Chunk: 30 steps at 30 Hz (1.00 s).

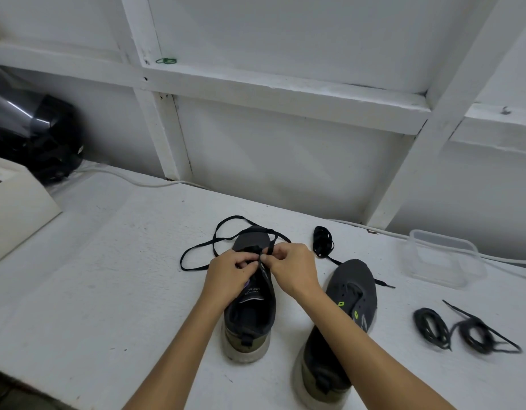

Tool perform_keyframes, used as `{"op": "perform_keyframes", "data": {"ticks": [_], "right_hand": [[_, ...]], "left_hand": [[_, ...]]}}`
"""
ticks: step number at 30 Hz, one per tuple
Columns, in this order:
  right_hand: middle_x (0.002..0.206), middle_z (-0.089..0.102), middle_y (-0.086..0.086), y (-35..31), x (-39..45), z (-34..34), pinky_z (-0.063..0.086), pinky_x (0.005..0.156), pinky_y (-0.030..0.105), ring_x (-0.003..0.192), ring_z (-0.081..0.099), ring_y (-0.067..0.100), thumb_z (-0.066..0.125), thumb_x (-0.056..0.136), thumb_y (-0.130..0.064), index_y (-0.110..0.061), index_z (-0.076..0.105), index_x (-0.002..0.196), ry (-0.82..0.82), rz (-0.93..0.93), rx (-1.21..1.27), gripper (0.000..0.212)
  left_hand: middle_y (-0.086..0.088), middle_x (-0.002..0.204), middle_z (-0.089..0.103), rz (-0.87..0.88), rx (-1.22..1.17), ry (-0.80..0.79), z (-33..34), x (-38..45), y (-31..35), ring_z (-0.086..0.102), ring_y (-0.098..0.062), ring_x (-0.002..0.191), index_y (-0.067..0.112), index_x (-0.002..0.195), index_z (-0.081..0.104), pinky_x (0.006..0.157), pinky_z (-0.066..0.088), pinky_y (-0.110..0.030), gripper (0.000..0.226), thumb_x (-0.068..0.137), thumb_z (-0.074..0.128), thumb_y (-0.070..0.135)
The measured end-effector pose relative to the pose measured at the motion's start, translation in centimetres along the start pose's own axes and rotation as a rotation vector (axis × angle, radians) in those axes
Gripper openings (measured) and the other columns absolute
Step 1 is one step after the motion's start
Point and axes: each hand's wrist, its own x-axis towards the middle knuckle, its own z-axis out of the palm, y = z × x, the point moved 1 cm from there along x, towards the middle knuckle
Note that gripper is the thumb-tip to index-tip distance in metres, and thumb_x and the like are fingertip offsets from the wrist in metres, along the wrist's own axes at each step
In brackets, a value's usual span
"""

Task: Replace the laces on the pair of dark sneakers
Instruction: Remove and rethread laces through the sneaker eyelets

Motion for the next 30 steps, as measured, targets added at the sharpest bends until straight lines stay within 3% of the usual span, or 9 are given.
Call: {"op": "perform_keyframes", "data": {"ticks": [5, 9, 12, 16, 19, 21, 23, 26, 30], "right_hand": [[0.089, 0.077, -0.002, -0.5, -1.0, -0.8, 0.056, 0.084, 0.032, 0.088, 0.071, 0.014, 0.070, 0.092, -0.030, -0.016, 0.078, 0.095, -0.120, 0.055, 0.046, 0.016], [0.077, 0.069, -0.012, -0.8, -2.0, -1.6, 0.051, 0.069, 0.022, 0.073, 0.063, 0.004, 0.069, 0.091, -0.039, -0.025, 0.073, 0.082, -0.272, 0.097, 0.019, 0.017], [0.052, 0.049, -0.010, -1.5, -2.4, -1.8, 0.038, 0.051, 0.017, 0.047, 0.044, 0.004, 0.062, 0.096, -0.031, -0.022, 0.058, 0.057, -0.271, 0.027, -0.169, 0.040], [0.068, 0.058, 0.003, -2.5, -3.1, -1.4, 0.032, 0.045, 0.016, 0.055, 0.046, 0.011, 0.055, 0.097, -0.026, -0.008, 0.061, 0.068, -0.339, -0.067, -0.380, 0.035], [0.059, 0.047, 0.004, -2.2, -2.9, -1.9, 0.026, 0.038, 0.016, 0.050, 0.039, 0.014, 0.048, 0.098, -0.014, -0.008, 0.048, 0.062, -0.244, -0.045, -0.408, 0.036], [0.057, 0.046, 0.006, -2.4, -2.4, -2.7, 0.026, 0.041, 0.020, 0.050, 0.040, 0.018, 0.048, 0.096, -0.011, -0.006, 0.046, 0.062, -0.163, -0.024, -0.402, 0.035], [0.062, 0.058, 0.010, -2.4, -1.9, -3.1, 0.040, 0.049, 0.027, 0.056, 0.051, 0.026, 0.049, 0.093, -0.012, 0.000, 0.056, 0.069, -0.102, -0.028, -0.379, 0.028], [0.084, 0.072, 0.006, -2.6, -2.1, -2.3, 0.057, 0.070, 0.036, 0.081, 0.067, 0.029, 0.053, 0.090, -0.028, -0.012, 0.073, 0.094, -0.125, -0.057, -0.383, 0.026], [0.098, 0.067, -0.011, -2.2, -2.6, -0.7, 0.045, 0.069, 0.032, 0.091, 0.063, 0.017, 0.061, 0.076, -0.071, -0.036, 0.061, 0.111, -0.295, -0.086, -0.517, 0.049]], "left_hand": [[0.007, 0.083, 0.064, 0.012, 0.093, 0.027, 0.1, 0.3, 0.4, 0.060, -0.004, 0.075, 0.026, 0.096, 0.075, 0.076, 0.051, -0.025, 0.007, 0.092, 0.069, 0.025], [0.008, 0.093, 0.054, 0.046, 0.164, 0.005, 0.3, 0.3, 0.7, 0.053, -0.002, 0.077, 0.022, 0.092, 0.064, 0.074, 0.044, -0.022, 0.005, 0.096, 0.061, 0.021], [0.007, 0.096, 0.050, 0.053, 0.164, -0.015, 0.1, 0.6, 0.8, 0.051, -0.003, 0.078, 0.021, 0.090, 0.061, 0.070, 0.037, -0.019, 0.008, 0.097, 0.059, 0.018], [-0.001, 0.102, 0.056, 0.041, 0.132, -0.010, -1.0, 0.6, 0.7, 0.056, -0.013, 0.084, 0.015, 0.088, 0.064, 0.077, 0.042, -0.025, 0.011, 0.098, 0.058, 0.015], [0.002, 0.104, 0.062, -0.096, -0.237, -0.029, -2.4, 0.2, 0.0, 0.067, -0.015, 0.093, 0.015, 0.095, 0.063, 0.079, 0.060, -0.036, 0.014, 0.103, 0.052, 0.019], [0.005, 0.112, 0.065, -0.170, -0.484, -0.030, -2.9, -0.3, -0.5, 0.068, -0.011, 0.102, 0.017, 0.102, 0.062, 0.076, 0.060, -0.032, 0.014, 0.105, 0.049, 0.022], [0.012, 0.109, 0.071, -0.163, -0.535, 0.030, -3.0, -0.8, -1.1, 0.066, -0.006, 0.101, 0.020, 0.102, 0.061, 0.077, 0.052, -0.027, 0.015, 0.106, 0.046, 0.023], [0.014, 0.101, 0.074, -0.113, -0.459, 0.090, -2.7, -1.4, -1.4, 0.063, -0.002, 0.086, 0.025, 0.098, 0.059, 0.080, 0.045, -0.025, 0.014, 0.105, 0.047, 0.025], [0.013, 0.095, 0.073, -0.075, -0.336, 0.063, -2.6, -1.2, -0.8, 0.066, -0.002, 0.082, 0.027, 0.094, 0.058, 0.072, 0.048, -0.027, 0.013, 0.103, 0.049, 0.028]]}}
